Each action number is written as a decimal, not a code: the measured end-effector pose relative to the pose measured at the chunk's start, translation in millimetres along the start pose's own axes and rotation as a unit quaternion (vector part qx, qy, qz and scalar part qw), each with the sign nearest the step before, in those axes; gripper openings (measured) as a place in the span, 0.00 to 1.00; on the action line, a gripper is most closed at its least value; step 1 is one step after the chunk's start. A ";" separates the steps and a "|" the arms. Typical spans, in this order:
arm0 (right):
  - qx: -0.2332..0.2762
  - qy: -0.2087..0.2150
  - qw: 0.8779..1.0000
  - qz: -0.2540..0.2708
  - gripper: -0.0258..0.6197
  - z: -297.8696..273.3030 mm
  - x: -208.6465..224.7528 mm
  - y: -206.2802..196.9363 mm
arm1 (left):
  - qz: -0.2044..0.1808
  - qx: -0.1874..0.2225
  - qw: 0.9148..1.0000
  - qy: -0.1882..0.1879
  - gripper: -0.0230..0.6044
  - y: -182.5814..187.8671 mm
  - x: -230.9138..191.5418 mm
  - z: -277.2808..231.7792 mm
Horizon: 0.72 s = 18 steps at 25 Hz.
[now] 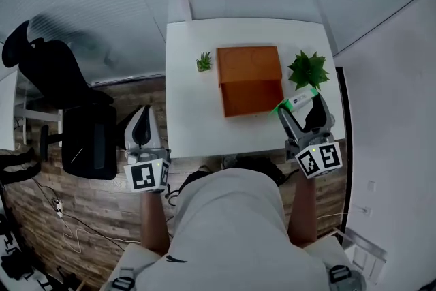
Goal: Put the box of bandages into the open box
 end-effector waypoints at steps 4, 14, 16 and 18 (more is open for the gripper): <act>-0.008 0.004 1.000 -0.001 0.81 -11.7 10.0 -1.3 | -0.004 -0.009 1.000 0.015 0.05 -4.8 -4.0 -7.6; -0.062 -0.017 0.997 0.037 0.81 -35.7 26.8 -27.7 | -0.012 -0.023 0.999 0.020 0.05 -8.0 -2.4 -13.9; -0.088 -0.026 0.993 0.070 0.81 -43.5 28.5 -37.9 | -0.011 -0.024 0.999 0.019 0.05 -8.0 -2.0 -13.7; -0.121 -0.030 0.986 0.114 0.81 -53.2 28.8 -49.5 | -0.012 -0.025 0.999 0.018 0.05 -8.3 -2.0 -12.3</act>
Point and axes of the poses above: the fingertips, and each gripper's own axes: z backward along the fingers, x to its right, y out of its top, the point moved 8 cm from there along z, backward along the fingers, and after that the axes turned 11 degrees about -z, right-handed, at the moved point
